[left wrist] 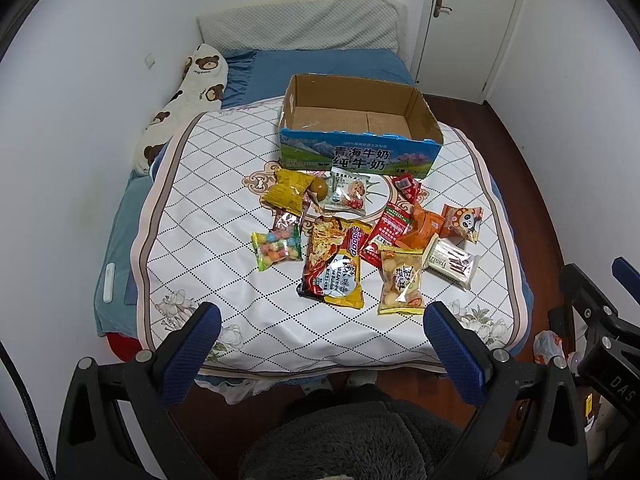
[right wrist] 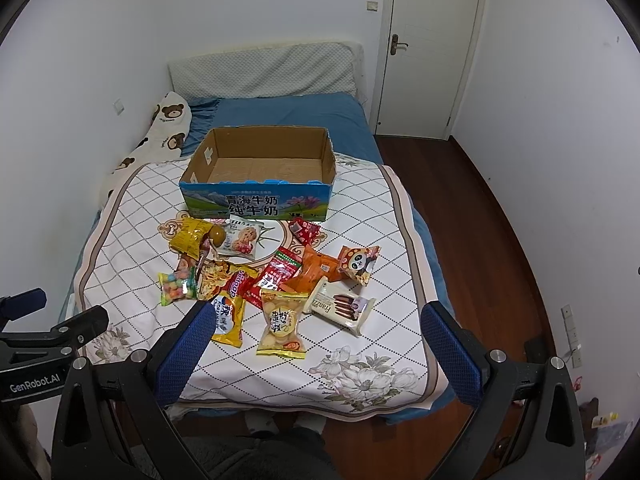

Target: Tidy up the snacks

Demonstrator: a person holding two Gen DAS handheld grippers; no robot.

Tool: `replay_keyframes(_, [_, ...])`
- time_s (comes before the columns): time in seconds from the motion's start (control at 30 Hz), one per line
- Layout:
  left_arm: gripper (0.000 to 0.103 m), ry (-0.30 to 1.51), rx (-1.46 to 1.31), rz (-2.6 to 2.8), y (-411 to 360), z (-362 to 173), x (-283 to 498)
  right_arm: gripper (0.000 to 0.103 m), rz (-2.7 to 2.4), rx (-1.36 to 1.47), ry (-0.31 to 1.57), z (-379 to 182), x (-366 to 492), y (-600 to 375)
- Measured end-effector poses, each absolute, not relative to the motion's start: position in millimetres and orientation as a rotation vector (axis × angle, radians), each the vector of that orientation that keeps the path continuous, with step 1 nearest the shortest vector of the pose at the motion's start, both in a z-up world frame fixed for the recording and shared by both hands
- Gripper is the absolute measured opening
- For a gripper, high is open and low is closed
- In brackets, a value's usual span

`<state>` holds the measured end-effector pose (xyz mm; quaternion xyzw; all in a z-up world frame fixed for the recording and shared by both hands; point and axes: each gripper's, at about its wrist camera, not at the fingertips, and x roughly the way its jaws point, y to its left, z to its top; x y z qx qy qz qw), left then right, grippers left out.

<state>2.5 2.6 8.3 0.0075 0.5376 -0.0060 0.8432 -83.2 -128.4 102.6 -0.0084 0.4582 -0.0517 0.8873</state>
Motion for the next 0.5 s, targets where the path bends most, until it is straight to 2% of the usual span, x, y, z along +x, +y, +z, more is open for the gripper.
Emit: replay_keyframes(0.5, [0.103,1.130,0.015,-0.013,1.9,8.2,1.1,0.103,-0.106,-0.014,0.955,100.7,-84.0,-127.9])
